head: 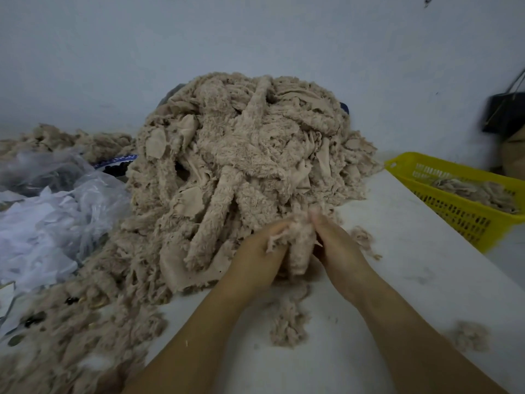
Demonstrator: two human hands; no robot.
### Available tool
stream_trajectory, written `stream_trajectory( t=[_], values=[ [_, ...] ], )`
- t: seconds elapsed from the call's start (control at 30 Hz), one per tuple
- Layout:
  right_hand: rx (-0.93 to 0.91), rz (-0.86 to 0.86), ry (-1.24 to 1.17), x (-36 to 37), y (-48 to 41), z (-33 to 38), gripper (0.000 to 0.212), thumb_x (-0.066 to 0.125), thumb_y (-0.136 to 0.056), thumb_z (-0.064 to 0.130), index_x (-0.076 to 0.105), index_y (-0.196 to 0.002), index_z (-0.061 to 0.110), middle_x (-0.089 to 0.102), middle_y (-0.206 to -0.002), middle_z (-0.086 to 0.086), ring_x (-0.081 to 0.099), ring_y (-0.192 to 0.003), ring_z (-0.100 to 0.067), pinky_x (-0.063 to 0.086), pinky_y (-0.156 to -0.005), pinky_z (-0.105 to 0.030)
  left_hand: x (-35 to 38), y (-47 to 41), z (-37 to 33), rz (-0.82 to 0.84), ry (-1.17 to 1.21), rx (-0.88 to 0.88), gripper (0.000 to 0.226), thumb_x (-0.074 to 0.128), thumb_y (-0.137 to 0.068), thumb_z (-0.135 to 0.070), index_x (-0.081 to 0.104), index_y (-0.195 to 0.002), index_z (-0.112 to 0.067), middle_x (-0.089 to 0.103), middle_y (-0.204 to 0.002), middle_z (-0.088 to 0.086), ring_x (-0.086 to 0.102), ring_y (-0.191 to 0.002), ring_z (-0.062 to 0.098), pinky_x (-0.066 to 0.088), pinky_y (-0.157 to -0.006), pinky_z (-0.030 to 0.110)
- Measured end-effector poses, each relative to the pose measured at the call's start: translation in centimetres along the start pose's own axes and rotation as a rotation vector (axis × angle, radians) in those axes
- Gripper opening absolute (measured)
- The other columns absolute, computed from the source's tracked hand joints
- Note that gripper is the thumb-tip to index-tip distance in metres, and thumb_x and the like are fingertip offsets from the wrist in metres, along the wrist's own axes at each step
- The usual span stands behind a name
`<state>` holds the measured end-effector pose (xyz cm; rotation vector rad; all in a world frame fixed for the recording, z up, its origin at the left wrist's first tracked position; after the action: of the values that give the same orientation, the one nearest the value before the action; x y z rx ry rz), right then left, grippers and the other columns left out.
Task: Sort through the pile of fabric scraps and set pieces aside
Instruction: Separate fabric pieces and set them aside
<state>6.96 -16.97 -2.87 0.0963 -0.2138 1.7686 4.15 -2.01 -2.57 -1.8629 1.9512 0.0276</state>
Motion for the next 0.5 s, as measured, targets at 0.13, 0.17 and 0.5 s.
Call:
stream_trajectory(
  t=[0.13, 0.17, 0.5],
  values=[
    [0.012, -0.076, 0.195, 0.2, -0.1, -0.1, 0.023, 0.059, -0.092, 0.049, 0.074, -0.092, 0.031, 0.073, -0.106, 0.009, 0.066, -0.105, -0.006, 0.049, -0.095, -0.031, 0.2, -0.1, 0.4, 0.035, -0.152, 0.045, 0.04, 0.049, -0.1, 0.0, 0.064, -0.13, -0.02, 0.059, -0.136, -0.014, 0.053, -0.122, -0.009, 0.042, -0.107, 0.019],
    [0.019, -0.106, 0.175, 0.1, -0.3, -0.2, 0.018, 0.057, -0.096, 0.043, 0.071, -0.099, 0.032, 0.071, -0.112, 0.007, 0.064, -0.11, -0.009, 0.049, -0.099, -0.034, 0.1, -0.1, 0.5, 0.016, -0.142, 0.033, 0.038, 0.048, -0.101, -0.002, 0.064, -0.132, -0.018, 0.062, -0.136, -0.007, 0.055, -0.126, 0.002, 0.044, -0.109, 0.03],
    [0.031, -0.533, -0.051, -3.7, -1.4, 1.0, 0.035, 0.04, -0.107, 0.031, 0.043, -0.075, 0.016, 0.036, -0.064, 0.002, 0.03, -0.052, -0.011, 0.028, -0.055, -0.029, -1.8, -1.1, 0.0, -0.417, 0.363, -0.172, 0.029, 0.048, -0.099, -0.013, 0.076, -0.094, -0.02, 0.075, -0.072, -0.008, 0.071, -0.064, 0.009, 0.055, -0.051, 0.024]
  ],
)
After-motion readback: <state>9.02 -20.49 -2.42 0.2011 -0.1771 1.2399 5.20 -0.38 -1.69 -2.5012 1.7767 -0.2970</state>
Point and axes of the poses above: each hand's wrist, its own y-axis away from the middle knuckle, its own x-axis out of the palm, z = x × y, the point moved 1 cm from there along -y, towards the middle knuckle
